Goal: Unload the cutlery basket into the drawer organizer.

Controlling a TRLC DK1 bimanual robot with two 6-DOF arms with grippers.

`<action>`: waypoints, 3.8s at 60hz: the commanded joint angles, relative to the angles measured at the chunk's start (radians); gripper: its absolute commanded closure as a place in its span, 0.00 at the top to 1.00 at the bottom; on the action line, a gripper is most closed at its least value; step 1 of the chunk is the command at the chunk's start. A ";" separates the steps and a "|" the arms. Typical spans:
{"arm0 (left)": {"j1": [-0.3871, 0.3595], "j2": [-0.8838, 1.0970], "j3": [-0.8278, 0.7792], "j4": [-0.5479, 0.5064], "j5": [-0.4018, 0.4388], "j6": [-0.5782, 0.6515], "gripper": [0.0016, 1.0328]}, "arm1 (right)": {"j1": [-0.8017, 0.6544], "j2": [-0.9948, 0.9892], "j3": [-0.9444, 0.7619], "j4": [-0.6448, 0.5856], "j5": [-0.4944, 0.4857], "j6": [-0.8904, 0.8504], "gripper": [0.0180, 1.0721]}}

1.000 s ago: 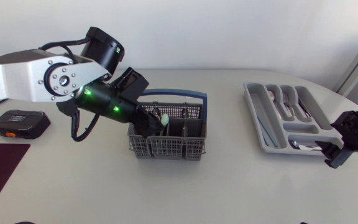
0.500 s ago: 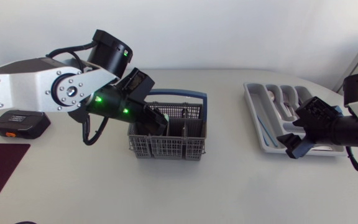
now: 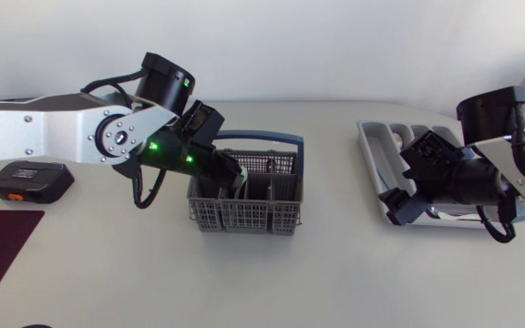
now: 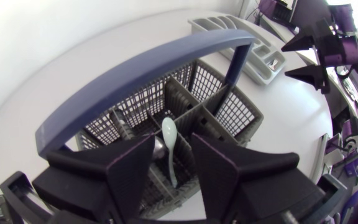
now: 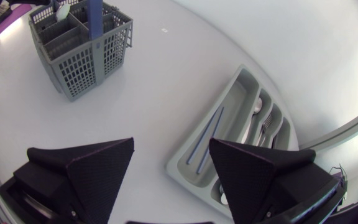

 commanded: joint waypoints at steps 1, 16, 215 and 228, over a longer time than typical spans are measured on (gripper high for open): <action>0.008 0.031 -0.039 0.034 -0.005 -0.015 0.41 | 0.017 0.004 0.026 -0.020 0.015 0.036 0.83; 0.016 0.073 -0.074 0.132 0.002 -0.015 0.35 | 0.040 -0.010 0.027 -0.034 0.030 0.053 0.83; -0.114 -0.162 0.082 0.069 0.693 -0.102 0.03 | 0.287 0.012 0.279 -0.195 -0.769 0.283 0.67; -0.113 -0.162 0.082 0.069 0.691 -0.098 0.03 | 0.290 0.019 0.274 -0.196 -0.798 0.279 0.33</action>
